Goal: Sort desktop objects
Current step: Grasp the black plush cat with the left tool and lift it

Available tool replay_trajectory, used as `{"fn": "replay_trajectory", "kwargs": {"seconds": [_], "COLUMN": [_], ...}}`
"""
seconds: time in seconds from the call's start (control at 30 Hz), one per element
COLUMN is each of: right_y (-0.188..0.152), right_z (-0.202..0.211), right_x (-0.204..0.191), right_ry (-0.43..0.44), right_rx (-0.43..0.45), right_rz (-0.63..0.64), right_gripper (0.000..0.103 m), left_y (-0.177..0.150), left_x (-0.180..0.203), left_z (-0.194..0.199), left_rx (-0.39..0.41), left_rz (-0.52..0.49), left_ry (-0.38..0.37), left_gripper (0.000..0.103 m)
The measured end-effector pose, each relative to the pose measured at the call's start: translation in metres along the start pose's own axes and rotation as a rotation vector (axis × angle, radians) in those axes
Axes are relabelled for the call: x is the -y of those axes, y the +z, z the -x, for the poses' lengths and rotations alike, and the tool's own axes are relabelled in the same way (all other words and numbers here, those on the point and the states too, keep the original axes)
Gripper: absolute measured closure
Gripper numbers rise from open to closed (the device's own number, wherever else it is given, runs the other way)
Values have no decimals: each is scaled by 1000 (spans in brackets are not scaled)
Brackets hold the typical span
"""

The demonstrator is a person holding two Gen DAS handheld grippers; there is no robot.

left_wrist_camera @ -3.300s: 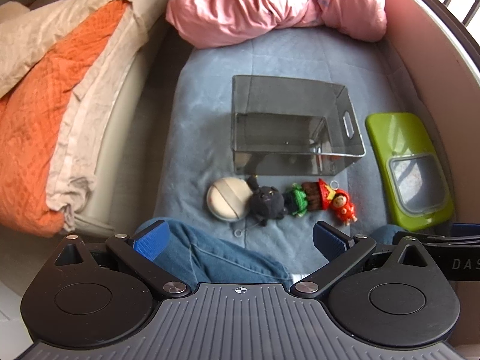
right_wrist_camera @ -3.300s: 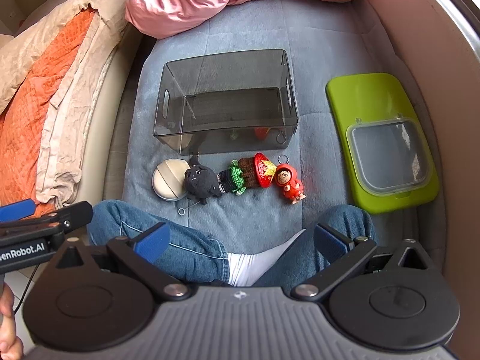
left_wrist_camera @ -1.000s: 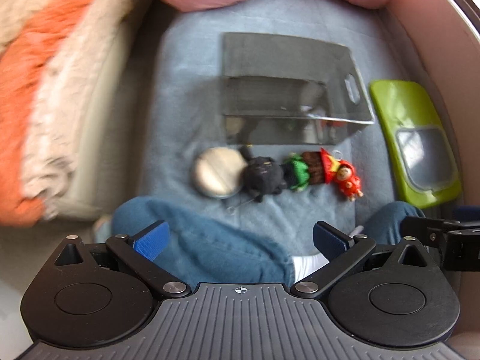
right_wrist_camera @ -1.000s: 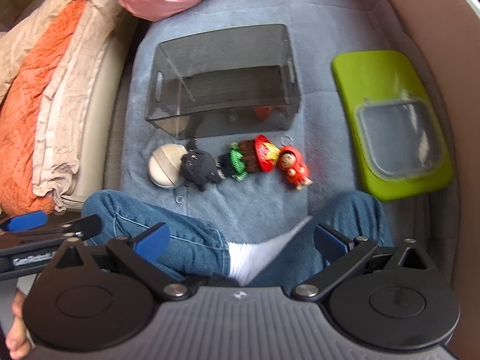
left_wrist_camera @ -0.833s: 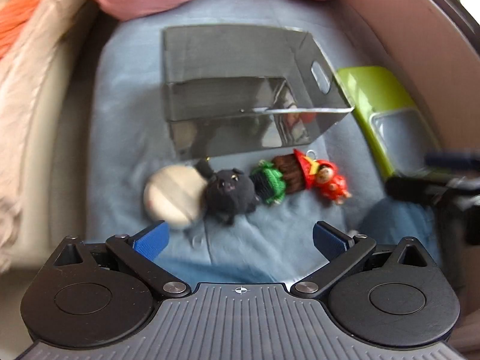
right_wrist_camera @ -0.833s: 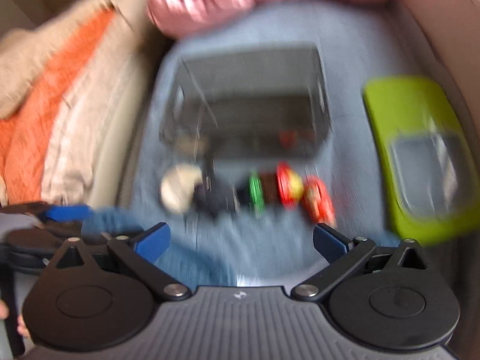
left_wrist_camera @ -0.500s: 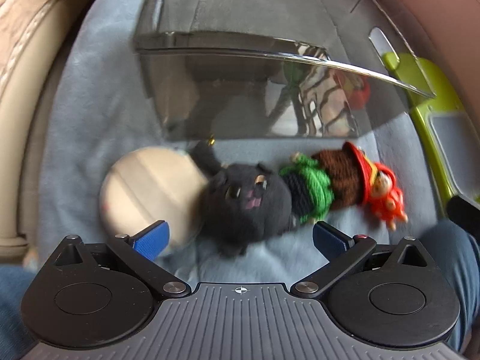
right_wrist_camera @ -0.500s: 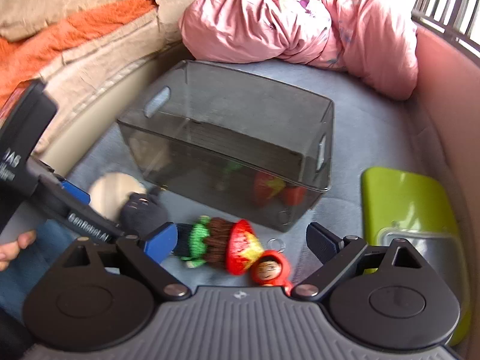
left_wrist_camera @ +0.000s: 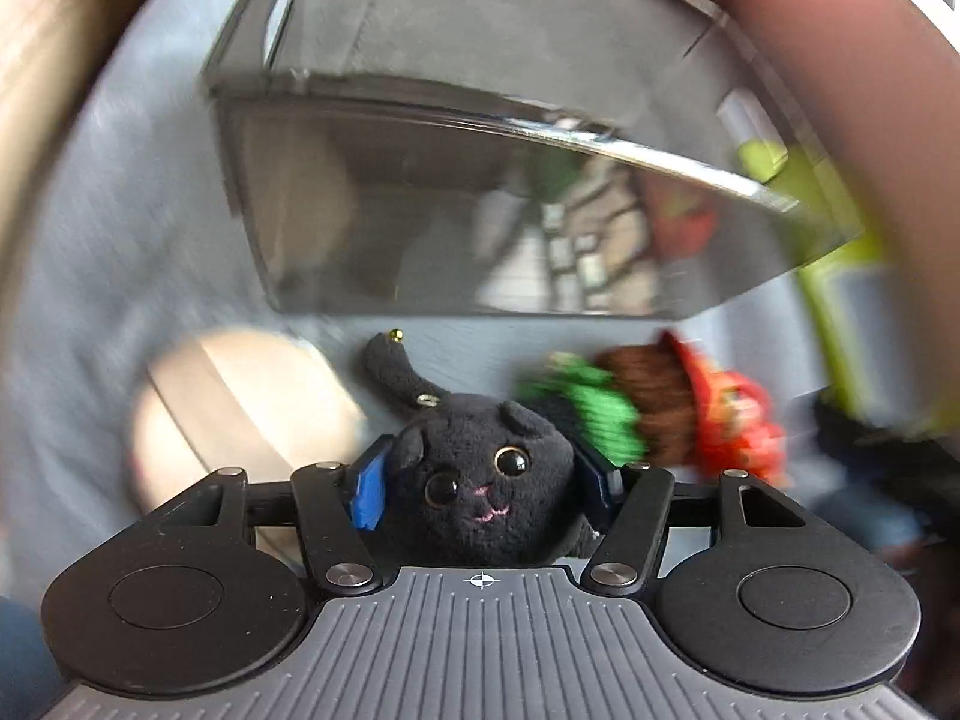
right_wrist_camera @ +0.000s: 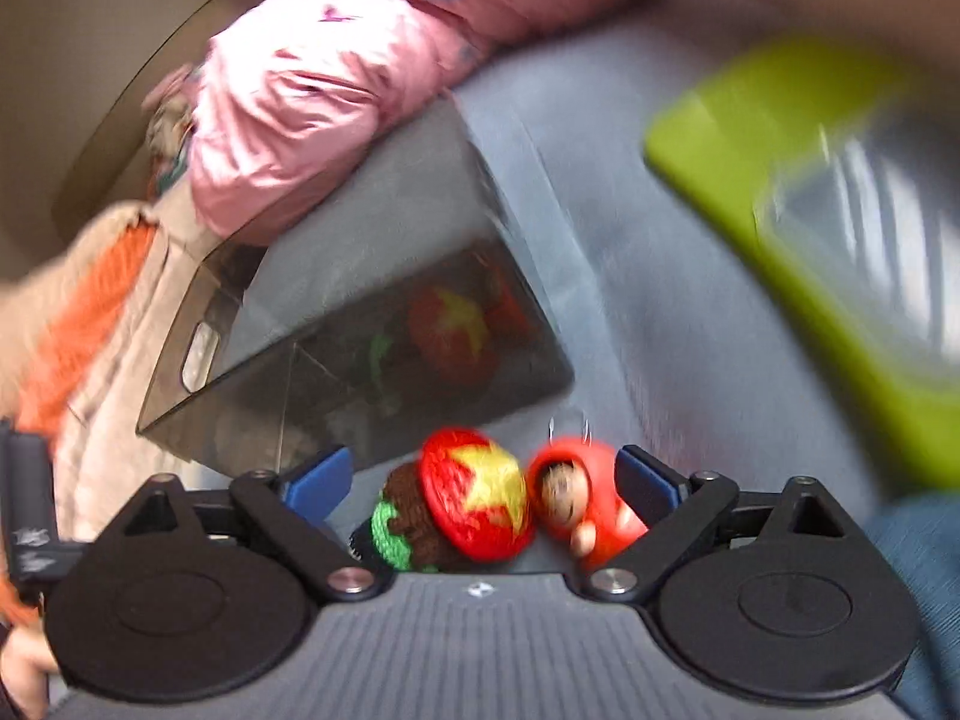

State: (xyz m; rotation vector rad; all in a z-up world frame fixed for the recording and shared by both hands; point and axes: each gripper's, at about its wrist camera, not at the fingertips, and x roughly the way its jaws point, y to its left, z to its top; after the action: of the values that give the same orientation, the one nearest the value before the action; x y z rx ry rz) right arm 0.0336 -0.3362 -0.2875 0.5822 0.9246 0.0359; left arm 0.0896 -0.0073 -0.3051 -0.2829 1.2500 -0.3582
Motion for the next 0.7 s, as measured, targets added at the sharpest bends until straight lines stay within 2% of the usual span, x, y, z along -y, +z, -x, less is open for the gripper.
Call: {"fn": "replay_trajectory", "kwargs": {"seconds": [0.03,0.07,0.13,0.17,0.23,0.27,0.3,0.33,0.43,0.5,0.53,0.6,0.7], "right_y": [-4,-5,-3,-2,-2,-2,-3,-3,-3,-2,-3,-4,-9], "right_z": [-5,-10,-15,-15,-17,-18,-19,-20,-26,-32,-30,-27,-25], "right_x": [10,17,24,26,28,27,27,24,20,16,15,12,5], "right_ry": [-4,-5,13,19,11,5,-1,-4,-9,-11,-8,-15,-38], "right_rx": [-15,-28,-40,-34,-36,-37,-37,-38,-49,-56,-46,-26,-19], "right_rz": [-42,-74,-115,-127,-127,-122,-115,-112,-120,-127,-125,-109,-68], "right_gripper": [11,18,12,10,10,9,9,6,4,5,5,5,5], "left_y": [-3,-6,-9,-8,5,17,32,46,98,123,133,144,151], "left_x": [-2,-5,-2,2,14,21,30,37,59,66,69,67,58], "left_z": [6,12,32,49,93,116,135,147,142,110,90,54,13], "left_rx": [0,0,-8,3,79,139,199,239,315,288,240,102,-79], "left_rz": [5,9,18,18,-5,-32,-60,-81,-168,-214,-236,-234,-195], "left_ry": [-12,-23,-78,-141,-261,-285,-278,-249,-16,132,192,254,301], "left_gripper": [39,39,39,39,39,38,37,37,37,37,37,37,36]}}
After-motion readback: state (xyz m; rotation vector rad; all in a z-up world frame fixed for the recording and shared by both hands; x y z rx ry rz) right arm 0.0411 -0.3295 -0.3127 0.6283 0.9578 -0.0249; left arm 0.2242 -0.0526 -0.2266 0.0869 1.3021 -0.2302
